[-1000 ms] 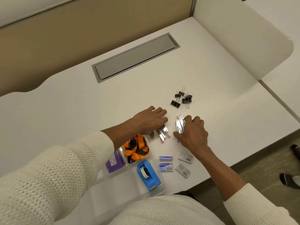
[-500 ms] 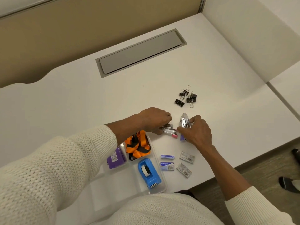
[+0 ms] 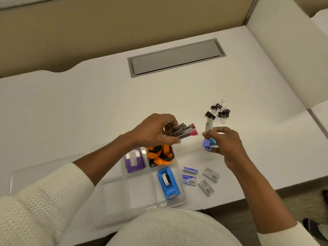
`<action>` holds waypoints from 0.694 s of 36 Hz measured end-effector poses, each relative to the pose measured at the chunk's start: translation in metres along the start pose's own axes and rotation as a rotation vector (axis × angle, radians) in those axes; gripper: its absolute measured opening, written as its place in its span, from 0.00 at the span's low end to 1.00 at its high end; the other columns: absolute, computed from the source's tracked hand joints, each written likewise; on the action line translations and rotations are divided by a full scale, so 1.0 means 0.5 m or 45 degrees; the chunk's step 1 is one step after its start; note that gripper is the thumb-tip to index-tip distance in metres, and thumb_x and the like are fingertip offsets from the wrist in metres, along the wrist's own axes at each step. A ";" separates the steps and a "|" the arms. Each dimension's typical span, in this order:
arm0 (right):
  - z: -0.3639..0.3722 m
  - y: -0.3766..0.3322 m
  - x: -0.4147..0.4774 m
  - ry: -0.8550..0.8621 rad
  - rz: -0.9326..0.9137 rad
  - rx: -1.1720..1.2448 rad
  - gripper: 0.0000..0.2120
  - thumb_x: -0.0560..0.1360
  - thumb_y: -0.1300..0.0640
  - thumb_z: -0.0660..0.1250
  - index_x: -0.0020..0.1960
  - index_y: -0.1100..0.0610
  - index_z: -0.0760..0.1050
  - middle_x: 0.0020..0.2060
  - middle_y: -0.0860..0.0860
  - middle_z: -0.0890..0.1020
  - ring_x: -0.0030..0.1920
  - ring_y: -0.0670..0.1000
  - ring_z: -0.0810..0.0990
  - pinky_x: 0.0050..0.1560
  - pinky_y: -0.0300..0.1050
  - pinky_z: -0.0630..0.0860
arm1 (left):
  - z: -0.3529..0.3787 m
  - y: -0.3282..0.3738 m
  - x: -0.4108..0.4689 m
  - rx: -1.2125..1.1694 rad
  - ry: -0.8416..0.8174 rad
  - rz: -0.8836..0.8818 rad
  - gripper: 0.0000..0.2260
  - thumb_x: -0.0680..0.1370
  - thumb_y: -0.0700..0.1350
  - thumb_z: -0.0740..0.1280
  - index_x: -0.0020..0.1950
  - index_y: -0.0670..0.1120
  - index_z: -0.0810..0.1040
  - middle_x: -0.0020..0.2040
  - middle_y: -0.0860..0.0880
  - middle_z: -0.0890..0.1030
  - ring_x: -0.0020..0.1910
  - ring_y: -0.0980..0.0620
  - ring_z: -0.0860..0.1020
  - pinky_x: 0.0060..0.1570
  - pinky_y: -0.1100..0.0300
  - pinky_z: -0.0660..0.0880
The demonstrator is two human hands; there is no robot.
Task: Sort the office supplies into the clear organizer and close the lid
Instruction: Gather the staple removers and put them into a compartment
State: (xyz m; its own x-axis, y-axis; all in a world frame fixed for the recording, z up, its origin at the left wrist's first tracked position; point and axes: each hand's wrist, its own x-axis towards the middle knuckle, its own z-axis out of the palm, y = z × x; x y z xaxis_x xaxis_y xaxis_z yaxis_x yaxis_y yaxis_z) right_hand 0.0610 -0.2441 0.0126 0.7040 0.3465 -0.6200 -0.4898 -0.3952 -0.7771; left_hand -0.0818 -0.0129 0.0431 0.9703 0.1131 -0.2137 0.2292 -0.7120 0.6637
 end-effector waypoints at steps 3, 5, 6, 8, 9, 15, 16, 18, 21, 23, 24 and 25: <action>0.044 -0.012 -0.021 -0.085 -0.045 -0.032 0.18 0.68 0.60 0.80 0.55 0.61 0.80 0.38 0.53 0.88 0.36 0.48 0.88 0.35 0.46 0.83 | -0.029 -0.009 -0.085 -0.211 0.169 -0.121 0.17 0.73 0.58 0.78 0.57 0.54 0.81 0.51 0.58 0.84 0.49 0.56 0.83 0.47 0.52 0.83; 0.082 -0.016 -0.041 -0.145 -0.069 -0.083 0.19 0.67 0.59 0.81 0.55 0.59 0.80 0.38 0.53 0.88 0.37 0.48 0.88 0.34 0.47 0.84 | -0.037 -0.019 -0.143 -0.287 0.277 -0.191 0.16 0.73 0.58 0.78 0.56 0.55 0.81 0.50 0.58 0.84 0.49 0.56 0.83 0.46 0.55 0.83; 0.101 -0.017 -0.051 -0.180 -0.084 -0.105 0.19 0.67 0.59 0.81 0.54 0.58 0.79 0.38 0.53 0.88 0.38 0.48 0.88 0.34 0.47 0.84 | -0.038 -0.025 -0.172 -0.324 0.334 -0.236 0.16 0.72 0.59 0.78 0.55 0.55 0.81 0.50 0.57 0.84 0.49 0.55 0.83 0.45 0.56 0.83; 0.138 -0.017 -0.072 -0.250 -0.120 -0.154 0.19 0.67 0.59 0.81 0.54 0.57 0.79 0.38 0.55 0.88 0.38 0.50 0.88 0.34 0.48 0.84 | -0.033 -0.044 -0.231 -0.375 0.446 -0.360 0.18 0.71 0.63 0.77 0.54 0.56 0.80 0.49 0.57 0.85 0.49 0.55 0.83 0.44 0.55 0.84; 0.156 -0.014 -0.083 -0.283 -0.141 -0.182 0.19 0.67 0.59 0.81 0.54 0.56 0.79 0.38 0.56 0.88 0.39 0.52 0.88 0.35 0.49 0.84 | -0.028 -0.055 -0.261 -0.391 0.498 -0.440 0.18 0.70 0.65 0.77 0.53 0.57 0.80 0.49 0.57 0.85 0.49 0.55 0.83 0.43 0.55 0.84; 0.254 0.014 -0.143 -0.429 -0.186 -0.385 0.21 0.66 0.53 0.82 0.54 0.53 0.78 0.44 0.54 0.88 0.44 0.54 0.89 0.43 0.57 0.87 | 0.025 -0.118 -0.400 -0.294 0.807 -0.894 0.15 0.69 0.57 0.81 0.46 0.53 0.81 0.38 0.56 0.84 0.35 0.58 0.83 0.38 0.54 0.81; 0.269 0.020 -0.151 -0.455 -0.179 -0.399 0.20 0.66 0.53 0.82 0.54 0.53 0.78 0.44 0.54 0.88 0.43 0.53 0.89 0.43 0.58 0.87 | 0.033 -0.124 -0.413 -0.252 0.836 -0.981 0.15 0.68 0.57 0.81 0.45 0.52 0.80 0.37 0.56 0.83 0.34 0.58 0.83 0.38 0.55 0.80; 0.294 0.032 -0.166 -0.497 -0.178 -0.433 0.20 0.67 0.54 0.82 0.54 0.55 0.77 0.44 0.54 0.88 0.43 0.53 0.89 0.43 0.58 0.87 | 0.044 -0.135 -0.432 -0.120 0.867 -1.147 0.15 0.68 0.59 0.80 0.43 0.52 0.80 0.37 0.56 0.83 0.36 0.54 0.82 0.36 0.56 0.78; 0.321 0.045 -0.187 -0.530 -0.189 -0.470 0.19 0.69 0.54 0.81 0.54 0.56 0.76 0.45 0.52 0.88 0.42 0.51 0.89 0.38 0.53 0.87 | 0.052 -0.141 -0.437 0.045 0.827 -1.291 0.15 0.70 0.59 0.77 0.41 0.50 0.78 0.36 0.53 0.82 0.35 0.48 0.80 0.31 0.59 0.71; 0.336 0.054 -0.198 -0.534 -0.186 -0.474 0.19 0.69 0.55 0.81 0.54 0.57 0.76 0.44 0.52 0.88 0.42 0.50 0.89 0.35 0.48 0.85 | 0.052 -0.140 -0.430 0.140 0.774 -1.346 0.17 0.70 0.58 0.75 0.40 0.47 0.76 0.37 0.50 0.81 0.35 0.45 0.79 0.31 0.58 0.67; 0.341 0.059 -0.203 -0.530 -0.181 -0.478 0.18 0.69 0.56 0.81 0.54 0.57 0.76 0.44 0.52 0.88 0.42 0.50 0.89 0.34 0.47 0.85 | 0.052 -0.139 -0.424 0.194 0.749 -1.353 0.17 0.70 0.57 0.75 0.40 0.46 0.74 0.38 0.50 0.80 0.35 0.44 0.78 0.32 0.58 0.66; 0.347 0.063 -0.205 -0.524 -0.180 -0.486 0.19 0.69 0.56 0.81 0.54 0.57 0.77 0.44 0.52 0.88 0.42 0.50 0.89 0.35 0.49 0.86 | 0.050 -0.137 -0.418 0.249 0.722 -1.348 0.16 0.71 0.56 0.74 0.40 0.47 0.73 0.40 0.49 0.78 0.35 0.44 0.76 0.32 0.58 0.65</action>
State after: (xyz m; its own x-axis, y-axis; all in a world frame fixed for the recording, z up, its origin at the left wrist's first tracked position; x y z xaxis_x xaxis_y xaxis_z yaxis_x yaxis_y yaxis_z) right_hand -0.1160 -0.1447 0.0328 0.4535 0.6903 -0.5637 -0.1317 -0.5737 -0.8084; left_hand -0.3020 -0.0053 0.0243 0.2175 0.9537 -0.2078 0.9602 -0.1708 0.2212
